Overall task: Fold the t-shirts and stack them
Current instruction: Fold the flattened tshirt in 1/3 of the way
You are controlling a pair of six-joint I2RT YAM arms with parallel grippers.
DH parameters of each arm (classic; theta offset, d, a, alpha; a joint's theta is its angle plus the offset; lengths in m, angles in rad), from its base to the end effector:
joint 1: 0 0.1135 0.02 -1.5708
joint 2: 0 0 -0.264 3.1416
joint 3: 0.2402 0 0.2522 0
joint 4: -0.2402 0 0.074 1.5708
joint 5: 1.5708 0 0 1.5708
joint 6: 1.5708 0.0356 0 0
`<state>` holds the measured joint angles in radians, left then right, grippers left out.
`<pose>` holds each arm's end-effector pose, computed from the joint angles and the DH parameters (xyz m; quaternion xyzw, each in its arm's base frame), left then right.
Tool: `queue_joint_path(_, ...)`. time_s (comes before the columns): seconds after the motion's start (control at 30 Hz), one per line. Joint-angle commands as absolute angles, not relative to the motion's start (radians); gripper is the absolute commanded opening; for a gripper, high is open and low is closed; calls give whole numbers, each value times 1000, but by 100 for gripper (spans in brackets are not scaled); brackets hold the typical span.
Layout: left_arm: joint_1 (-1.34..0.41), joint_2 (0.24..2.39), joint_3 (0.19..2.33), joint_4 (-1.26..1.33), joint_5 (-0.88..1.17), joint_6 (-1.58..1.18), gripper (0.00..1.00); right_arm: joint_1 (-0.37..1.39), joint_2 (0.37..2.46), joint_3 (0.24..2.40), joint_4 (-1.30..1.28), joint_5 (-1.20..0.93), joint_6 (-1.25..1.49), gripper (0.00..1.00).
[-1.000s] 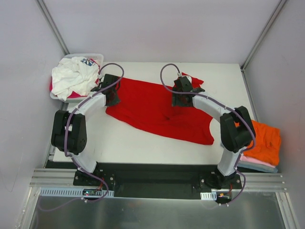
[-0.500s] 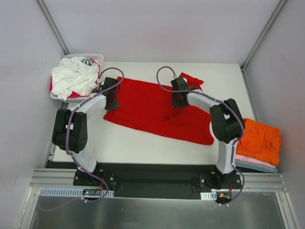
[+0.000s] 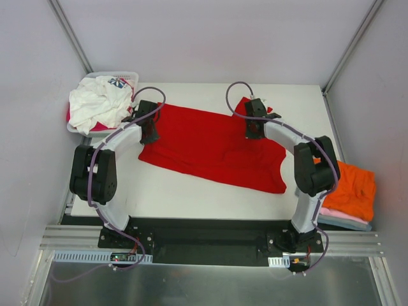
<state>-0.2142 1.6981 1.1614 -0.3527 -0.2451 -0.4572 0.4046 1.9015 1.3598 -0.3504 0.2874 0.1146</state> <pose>0.3566 -0.0687 0.2174 -0.1539 0.9236 -0.0005 0.3511 0.3849 0.1539 0.2041 -0.0877 0.9303 -0.0460 0.3531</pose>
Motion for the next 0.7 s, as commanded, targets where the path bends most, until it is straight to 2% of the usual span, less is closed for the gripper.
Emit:
queue_joint_path(0.0,-206,1692,1245,-374,-264,-422,0,368,1790,1339,-344,374,155,1)
queue_joint_path(0.23,-206,1796,1406,-388,-250,-396,0,336,1821,1339,-360,410,192,1)
queue_joint_path(0.27,-206,1830,1425,-393,-245,-391,9,333,1825,1342,-367,410,207,1)
queue_joint_path(0.33,-206,1864,1477,-400,-247,-387,12,327,1842,1353,-367,410,215,1)
queue_joint_path(0.37,-204,1899,1494,-408,-247,-385,26,325,1847,1359,-370,413,216,5)
queue_joint_path(0.4,-201,1916,1523,-410,-253,-387,35,324,1853,1365,-374,420,225,19)
queue_joint_path(0.43,-199,1933,1537,-413,-258,-388,40,322,1858,1370,-380,426,235,25)
queue_joint_path(0.47,-196,1960,1549,-416,-262,-393,57,319,1856,1371,-380,433,242,34)
queue_joint_path(0.5,-189,1968,1566,-425,-274,-400,63,318,1853,1370,-379,434,255,52)
queue_joint_path(0.53,-184,1970,1568,-425,-278,-403,64,318,1850,1370,-380,436,261,56)
queue_joint_path(0.67,-181,1887,1517,-425,-316,-411,66,318,1772,1326,-373,425,259,61)
